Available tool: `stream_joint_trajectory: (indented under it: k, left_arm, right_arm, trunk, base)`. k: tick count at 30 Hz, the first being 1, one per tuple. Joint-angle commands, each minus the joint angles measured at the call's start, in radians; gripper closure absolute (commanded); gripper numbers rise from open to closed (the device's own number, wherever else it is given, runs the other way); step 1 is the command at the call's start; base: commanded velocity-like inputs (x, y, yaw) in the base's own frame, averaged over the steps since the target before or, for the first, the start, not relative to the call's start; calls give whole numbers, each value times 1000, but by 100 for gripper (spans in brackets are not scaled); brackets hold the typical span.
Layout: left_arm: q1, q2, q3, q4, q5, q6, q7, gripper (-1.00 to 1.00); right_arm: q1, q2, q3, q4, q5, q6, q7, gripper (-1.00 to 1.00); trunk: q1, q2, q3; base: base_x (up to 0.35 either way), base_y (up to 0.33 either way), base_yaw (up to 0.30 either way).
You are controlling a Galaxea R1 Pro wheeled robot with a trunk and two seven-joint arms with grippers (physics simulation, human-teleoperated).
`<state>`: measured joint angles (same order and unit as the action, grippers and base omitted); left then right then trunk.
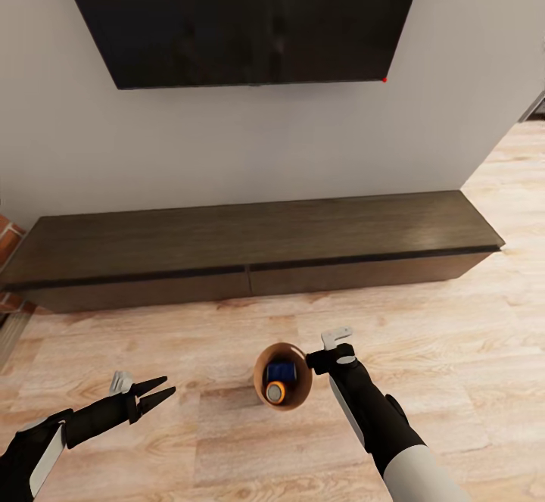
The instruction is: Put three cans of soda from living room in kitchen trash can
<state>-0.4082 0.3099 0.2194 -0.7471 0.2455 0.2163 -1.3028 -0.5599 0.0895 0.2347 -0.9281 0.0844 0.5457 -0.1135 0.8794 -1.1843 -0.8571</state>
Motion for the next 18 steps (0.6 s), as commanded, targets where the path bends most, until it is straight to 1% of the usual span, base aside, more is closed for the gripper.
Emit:
stream_joint_trajectory:
  k: [1,18]
  left_arm:
    - [0,0,0,0,0,0,0,-100]
    - [0,0,1,8,-2,-2,6,-100]
  right_arm:
    - [0,0,0,0,0,0,0,-100]
    - [1,-4,-6,6,3,-1,0,-100]
  trunk:
    - [0,0,2]
    - [0,0,7]
  base:
    - [0,0,0]
    - [0,0,0]
